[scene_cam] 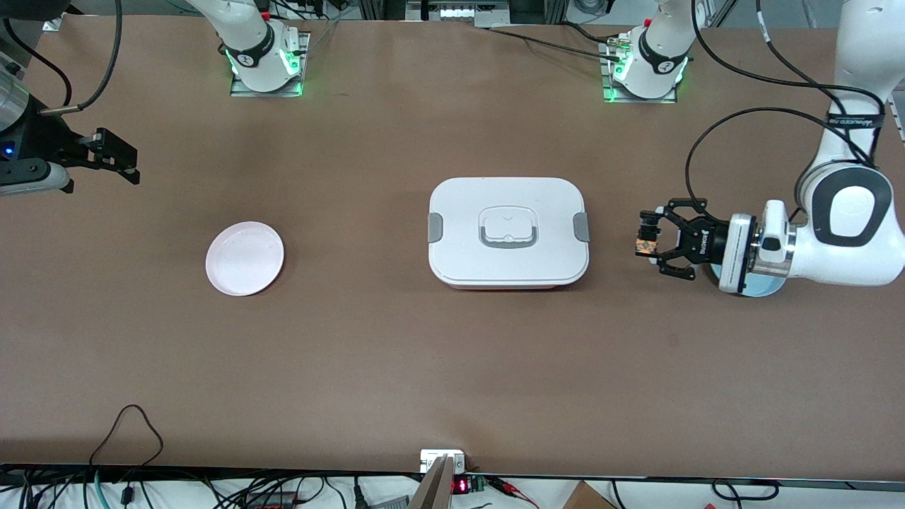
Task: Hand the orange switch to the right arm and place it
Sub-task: 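Grasp and lift the orange switch with the left gripper toward the box, then hold the switch above the box while the right gripper reaches toward it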
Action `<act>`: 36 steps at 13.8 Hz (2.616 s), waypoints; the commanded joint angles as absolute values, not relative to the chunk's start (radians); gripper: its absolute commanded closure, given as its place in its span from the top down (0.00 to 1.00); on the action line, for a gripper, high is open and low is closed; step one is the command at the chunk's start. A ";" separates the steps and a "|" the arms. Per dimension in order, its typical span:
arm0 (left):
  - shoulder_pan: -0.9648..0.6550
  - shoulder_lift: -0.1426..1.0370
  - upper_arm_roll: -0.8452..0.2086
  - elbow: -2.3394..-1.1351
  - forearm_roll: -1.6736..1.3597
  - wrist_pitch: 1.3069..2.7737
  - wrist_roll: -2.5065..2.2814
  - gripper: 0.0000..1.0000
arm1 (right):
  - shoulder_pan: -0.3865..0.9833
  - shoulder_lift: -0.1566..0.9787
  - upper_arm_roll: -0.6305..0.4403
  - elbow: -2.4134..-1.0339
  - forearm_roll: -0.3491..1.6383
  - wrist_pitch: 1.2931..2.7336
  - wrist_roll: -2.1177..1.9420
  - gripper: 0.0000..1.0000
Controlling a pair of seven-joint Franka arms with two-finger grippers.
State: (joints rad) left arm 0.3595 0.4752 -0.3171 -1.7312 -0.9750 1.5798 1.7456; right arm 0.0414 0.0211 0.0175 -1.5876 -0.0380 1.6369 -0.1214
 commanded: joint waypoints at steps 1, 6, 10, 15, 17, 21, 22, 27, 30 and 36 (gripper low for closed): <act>0.365 0.471 -0.365 -1.749 -1.090 1.595 1.975 0.00 | 0.041 0.024 0.025 -1.583 -0.040 1.640 -0.112 1.00; 0.357 0.468 -0.504 -1.769 -1.262 1.724 2.158 0.00 | 0.054 0.032 0.029 -1.586 -0.037 1.623 -0.149 1.00; 0.361 0.457 -0.691 -1.824 -1.411 2.021 2.174 0.00 | 0.086 0.043 0.031 -1.589 0.157 1.609 -0.152 1.00; 0.321 0.465 -0.802 -1.844 -1.546 2.192 2.177 0.00 | 0.087 0.107 0.029 -1.615 0.657 1.577 -0.147 1.00; 0.287 0.465 -0.802 -1.844 -1.581 2.192 2.203 0.00 | 0.089 0.149 0.029 -1.638 0.844 1.592 -0.167 1.00; 0.258 0.463 -0.804 -1.844 -1.617 2.194 2.207 0.00 | 0.104 0.241 0.029 -1.686 1.137 1.635 -0.365 1.00; 0.252 0.462 -0.804 -1.844 -1.646 2.194 2.207 0.00 | 0.106 0.244 0.029 -1.728 1.213 1.656 -0.391 1.00; 0.224 0.457 -0.828 -1.842 -1.716 2.247 2.232 0.00 | 0.202 0.233 0.031 -1.932 1.535 1.807 -0.598 1.00; 0.218 0.457 -0.833 -1.842 -1.720 2.252 2.238 0.00 | 0.300 0.222 0.031 -1.968 1.662 1.940 -0.601 1.00; 0.212 0.457 -0.833 -1.842 -1.720 2.252 2.237 0.00 | 0.422 0.210 0.031 -1.968 1.817 2.117 -0.588 1.00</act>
State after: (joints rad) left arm 0.2135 0.4767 -0.8292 -1.8342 -1.6772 2.2392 2.2033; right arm 0.3874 0.2385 0.0386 -1.9393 1.7580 2.0726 -0.5867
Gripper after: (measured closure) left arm 0.273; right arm 0.000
